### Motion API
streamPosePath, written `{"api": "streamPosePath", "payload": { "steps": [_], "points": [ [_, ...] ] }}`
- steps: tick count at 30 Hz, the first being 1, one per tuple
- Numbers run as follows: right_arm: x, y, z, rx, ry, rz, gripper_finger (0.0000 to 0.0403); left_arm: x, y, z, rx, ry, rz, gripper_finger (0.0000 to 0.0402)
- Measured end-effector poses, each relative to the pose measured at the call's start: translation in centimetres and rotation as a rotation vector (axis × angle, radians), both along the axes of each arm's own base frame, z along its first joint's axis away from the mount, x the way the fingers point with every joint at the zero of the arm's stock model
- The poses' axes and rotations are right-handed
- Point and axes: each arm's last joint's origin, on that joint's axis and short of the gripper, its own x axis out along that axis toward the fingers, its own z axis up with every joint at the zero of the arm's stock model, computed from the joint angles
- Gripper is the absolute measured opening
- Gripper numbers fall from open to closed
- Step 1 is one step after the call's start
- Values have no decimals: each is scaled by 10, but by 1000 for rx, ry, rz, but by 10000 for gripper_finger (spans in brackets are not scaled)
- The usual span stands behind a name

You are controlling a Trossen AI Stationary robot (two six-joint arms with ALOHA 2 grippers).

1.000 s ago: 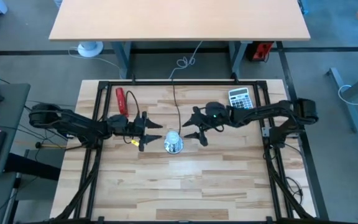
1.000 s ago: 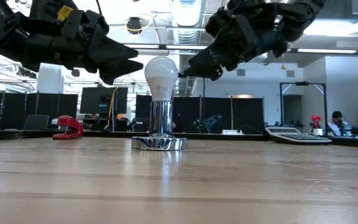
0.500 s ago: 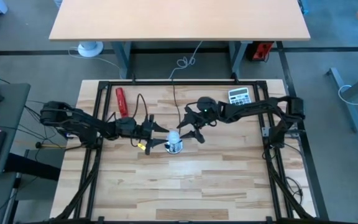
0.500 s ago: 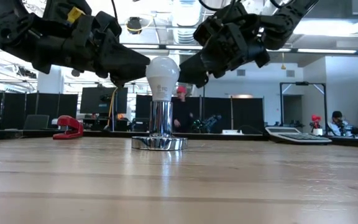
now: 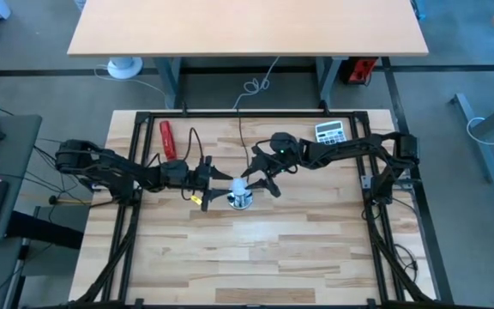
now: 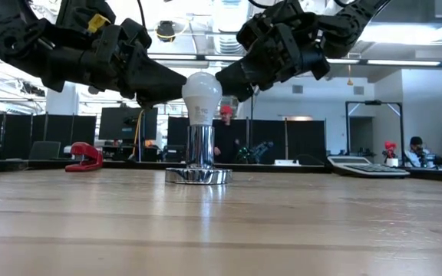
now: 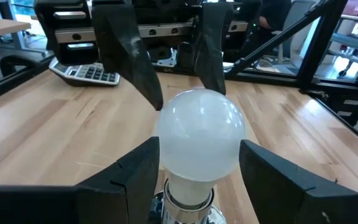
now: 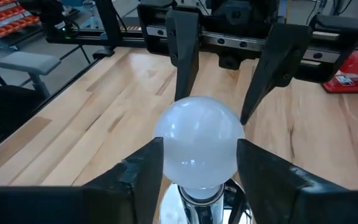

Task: Screw lightbulb
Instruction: Insert the lightbulb into the silver lamp socket

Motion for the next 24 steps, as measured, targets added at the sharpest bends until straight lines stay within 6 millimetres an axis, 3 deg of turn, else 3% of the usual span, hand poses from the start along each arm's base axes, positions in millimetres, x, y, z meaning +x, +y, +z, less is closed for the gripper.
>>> {"api": "streamPosePath", "payload": {
  "steps": [7, 24],
  "points": [
    [2, 9, 0, -27, 12, -41, 173, -1, 3, 0, -1, 2, 4, 207],
    [3, 24, -3, 0, 79, -131, 173, -2, 11, 0, 53, -1, 29, 207]
  ]
}}
